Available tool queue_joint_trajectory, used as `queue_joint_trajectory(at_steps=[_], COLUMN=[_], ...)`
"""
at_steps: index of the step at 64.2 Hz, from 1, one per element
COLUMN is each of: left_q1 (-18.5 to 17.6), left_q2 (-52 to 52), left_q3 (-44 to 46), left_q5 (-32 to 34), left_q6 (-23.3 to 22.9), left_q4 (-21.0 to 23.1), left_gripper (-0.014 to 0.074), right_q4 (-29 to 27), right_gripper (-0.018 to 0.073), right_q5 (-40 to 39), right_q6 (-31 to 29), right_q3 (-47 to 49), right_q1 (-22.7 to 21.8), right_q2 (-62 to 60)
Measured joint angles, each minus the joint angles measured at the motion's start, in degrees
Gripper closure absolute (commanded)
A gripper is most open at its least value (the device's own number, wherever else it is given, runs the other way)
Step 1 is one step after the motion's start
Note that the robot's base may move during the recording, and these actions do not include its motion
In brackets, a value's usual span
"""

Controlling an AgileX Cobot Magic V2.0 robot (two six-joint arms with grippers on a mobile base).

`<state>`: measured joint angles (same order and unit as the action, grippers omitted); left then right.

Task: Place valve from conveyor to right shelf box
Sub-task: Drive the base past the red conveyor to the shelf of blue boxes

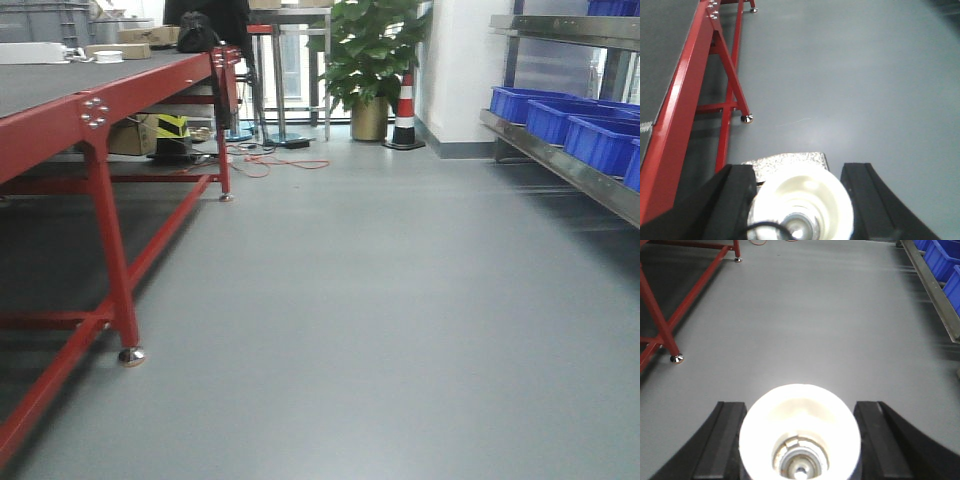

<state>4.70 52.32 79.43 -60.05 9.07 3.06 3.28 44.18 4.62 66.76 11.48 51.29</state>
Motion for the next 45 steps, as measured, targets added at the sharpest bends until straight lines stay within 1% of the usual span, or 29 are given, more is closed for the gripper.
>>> queue_joint_trajectory(at_steps=[45], left_q1=[0.0], left_q2=[0.0], left_q3=[0.0], left_q5=[0.0], left_q6=[0.0], left_q4=[0.0], left_gripper=[0.0707], right_q4=[0.0], right_gripper=[0.0722], right_q5=[-0.4], right_q6=[0.0], right_q3=[0.0], right_q1=[0.0], right_q2=[0.0])
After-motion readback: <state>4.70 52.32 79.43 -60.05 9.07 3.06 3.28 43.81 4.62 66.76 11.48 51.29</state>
